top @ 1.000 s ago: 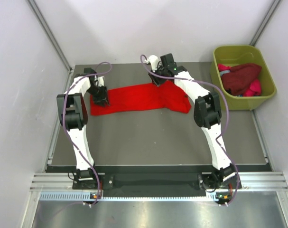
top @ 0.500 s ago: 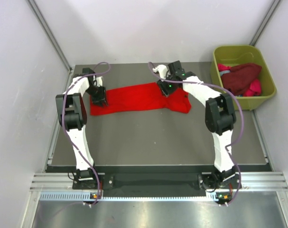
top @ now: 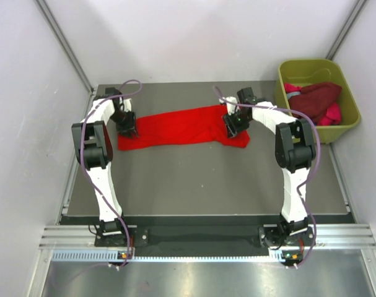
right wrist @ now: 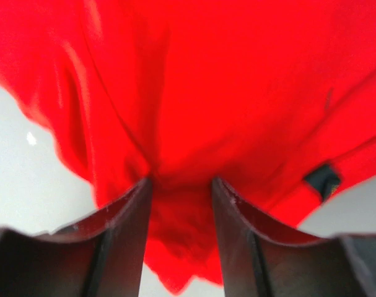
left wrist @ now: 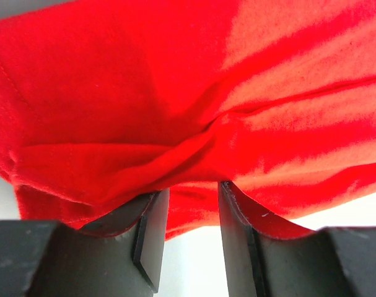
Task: Fold and stack the t-shirts
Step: Fold the tshirt
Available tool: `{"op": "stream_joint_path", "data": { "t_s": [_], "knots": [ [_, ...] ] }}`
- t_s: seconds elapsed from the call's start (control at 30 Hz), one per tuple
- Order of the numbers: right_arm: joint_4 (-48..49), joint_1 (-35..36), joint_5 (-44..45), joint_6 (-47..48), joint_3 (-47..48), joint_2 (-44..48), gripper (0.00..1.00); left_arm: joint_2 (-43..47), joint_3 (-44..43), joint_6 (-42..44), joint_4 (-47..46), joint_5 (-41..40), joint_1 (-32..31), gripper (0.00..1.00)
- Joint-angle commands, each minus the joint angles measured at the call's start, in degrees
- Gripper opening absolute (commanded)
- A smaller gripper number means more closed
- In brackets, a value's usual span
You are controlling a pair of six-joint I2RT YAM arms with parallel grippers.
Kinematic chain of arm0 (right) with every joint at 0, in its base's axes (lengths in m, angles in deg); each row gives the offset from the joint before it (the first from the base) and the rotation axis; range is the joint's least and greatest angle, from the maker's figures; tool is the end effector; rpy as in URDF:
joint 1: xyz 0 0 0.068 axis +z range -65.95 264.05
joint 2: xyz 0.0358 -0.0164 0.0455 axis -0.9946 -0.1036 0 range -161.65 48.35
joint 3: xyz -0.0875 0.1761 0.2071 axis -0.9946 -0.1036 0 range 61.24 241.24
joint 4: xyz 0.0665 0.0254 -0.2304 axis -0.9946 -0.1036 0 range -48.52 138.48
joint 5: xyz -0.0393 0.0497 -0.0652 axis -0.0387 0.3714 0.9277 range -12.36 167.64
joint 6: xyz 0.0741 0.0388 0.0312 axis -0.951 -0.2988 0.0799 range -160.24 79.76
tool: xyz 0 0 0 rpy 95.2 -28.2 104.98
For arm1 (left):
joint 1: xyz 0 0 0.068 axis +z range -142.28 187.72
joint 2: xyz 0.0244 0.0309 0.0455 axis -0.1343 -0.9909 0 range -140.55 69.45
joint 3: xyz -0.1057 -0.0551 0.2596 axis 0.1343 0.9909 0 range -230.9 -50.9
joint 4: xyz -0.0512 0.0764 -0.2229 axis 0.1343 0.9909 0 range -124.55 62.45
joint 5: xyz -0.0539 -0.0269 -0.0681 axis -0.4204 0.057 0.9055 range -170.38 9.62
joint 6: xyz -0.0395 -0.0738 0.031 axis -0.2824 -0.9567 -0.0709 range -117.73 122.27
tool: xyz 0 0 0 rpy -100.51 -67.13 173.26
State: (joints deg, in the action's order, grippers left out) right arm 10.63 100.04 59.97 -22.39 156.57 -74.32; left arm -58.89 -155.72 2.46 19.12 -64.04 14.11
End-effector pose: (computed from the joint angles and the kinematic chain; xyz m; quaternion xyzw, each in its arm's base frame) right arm 0.4339 0.1494 0.1616 -0.3124 0.9137 0.1465 0.2146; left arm 0.4536 0.0284 0.1503 -0.0374 0.9831 -0.1347 0.1184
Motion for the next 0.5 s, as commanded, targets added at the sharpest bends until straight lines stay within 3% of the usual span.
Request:
{"op": "stream_joint_path", "data": {
  "t_s": [0.0,0.27,0.47],
  "knots": [
    [-7.5,0.27,-5.35,0.09,2.14,-4.76,0.44,-1.04,-2.67,1.13,-0.15,-1.83,0.37,0.43],
    [-7.68,-2.1,0.53,-0.88,-4.1,-0.74,0.44,-2.18,-3.46,2.54,-0.41,-5.61,0.99,0.43],
    [-9.0,-7.54,5.1,-1.06,-5.59,2.0,0.45,-7.45,-12.14,4.73,1.08,-7.81,1.6,0.43]
  ]
}}
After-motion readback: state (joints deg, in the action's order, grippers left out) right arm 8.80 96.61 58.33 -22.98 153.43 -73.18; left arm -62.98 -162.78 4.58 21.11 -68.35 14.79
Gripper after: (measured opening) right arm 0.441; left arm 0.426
